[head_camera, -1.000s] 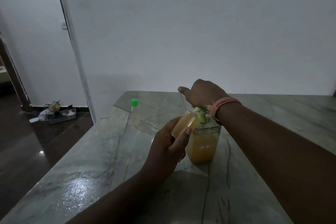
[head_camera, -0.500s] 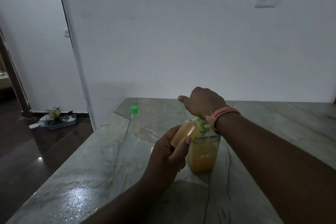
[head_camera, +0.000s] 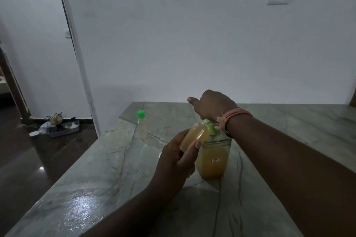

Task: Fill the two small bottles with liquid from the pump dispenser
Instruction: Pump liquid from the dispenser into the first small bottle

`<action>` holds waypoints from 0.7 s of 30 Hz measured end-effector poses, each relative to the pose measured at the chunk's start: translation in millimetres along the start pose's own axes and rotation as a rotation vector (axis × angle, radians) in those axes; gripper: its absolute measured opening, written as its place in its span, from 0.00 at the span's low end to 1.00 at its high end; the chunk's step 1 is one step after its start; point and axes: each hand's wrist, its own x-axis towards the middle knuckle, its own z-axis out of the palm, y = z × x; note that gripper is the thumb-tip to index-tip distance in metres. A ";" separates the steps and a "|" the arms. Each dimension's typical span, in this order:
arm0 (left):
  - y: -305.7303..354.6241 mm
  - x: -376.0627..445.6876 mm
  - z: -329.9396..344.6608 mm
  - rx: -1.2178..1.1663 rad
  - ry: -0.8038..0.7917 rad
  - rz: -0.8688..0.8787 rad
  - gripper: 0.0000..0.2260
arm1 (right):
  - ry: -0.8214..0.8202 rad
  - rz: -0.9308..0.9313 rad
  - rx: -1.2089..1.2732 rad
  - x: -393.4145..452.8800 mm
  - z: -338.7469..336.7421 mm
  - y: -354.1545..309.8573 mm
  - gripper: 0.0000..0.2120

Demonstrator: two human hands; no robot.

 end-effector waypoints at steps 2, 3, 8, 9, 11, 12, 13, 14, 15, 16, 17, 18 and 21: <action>2.7 -0.6 -0.4 0.006 -0.007 0.002 0.27 | 0.003 -0.019 -0.027 -3.0 -3.8 -2.1 0.25; 2.4 -1.0 0.0 0.007 -0.010 0.003 0.26 | 0.001 -0.034 -0.050 -4.3 -5.7 -3.5 0.24; -0.8 2.6 0.4 0.011 -0.008 -0.010 0.26 | 0.030 -0.043 -0.045 -0.2 -6.1 -5.7 0.23; -0.7 2.5 -0.1 0.022 -0.006 -0.007 0.27 | 0.029 -0.031 -0.039 0.8 -3.1 -4.4 0.23; -1.3 1.3 -0.6 0.033 -0.002 0.002 0.28 | 0.021 -0.017 -0.045 1.3 -1.0 -3.9 0.23; -1.7 0.9 -1.2 0.031 -0.001 0.002 0.28 | 0.020 -0.011 -0.057 0.4 -0.8 -4.6 0.23; -2.0 1.3 -1.5 0.024 0.000 0.001 0.28 | 0.023 -0.012 -0.068 -0.3 -1.2 -5.3 0.22; -1.8 1.5 -1.7 0.017 0.003 -0.003 0.28 | 0.024 -0.013 -0.074 -0.8 -2.0 -6.0 0.22; -1.2 1.1 -1.9 0.015 0.006 -0.007 0.28 | 0.021 -0.015 -0.076 -1.8 -2.3 -6.5 0.22; 0.2 0.6 -1.8 0.015 0.009 -0.010 0.29 | 0.017 -0.018 -0.073 -2.0 -2.9 -7.2 0.22; 1.5 0.1 -1.7 0.014 0.009 -0.011 0.30 | 0.016 -0.028 -0.069 -2.0 -3.5 -7.7 0.22; 2.5 -0.4 -1.7 0.010 0.006 -0.012 0.30 | 0.017 -0.040 -0.066 -1.4 -4.3 -7.9 0.23; 1.7 0.3 -1.5 0.005 0.001 -0.005 0.30 | 0.043 -0.055 -0.059 -0.4 -4.6 -6.9 0.24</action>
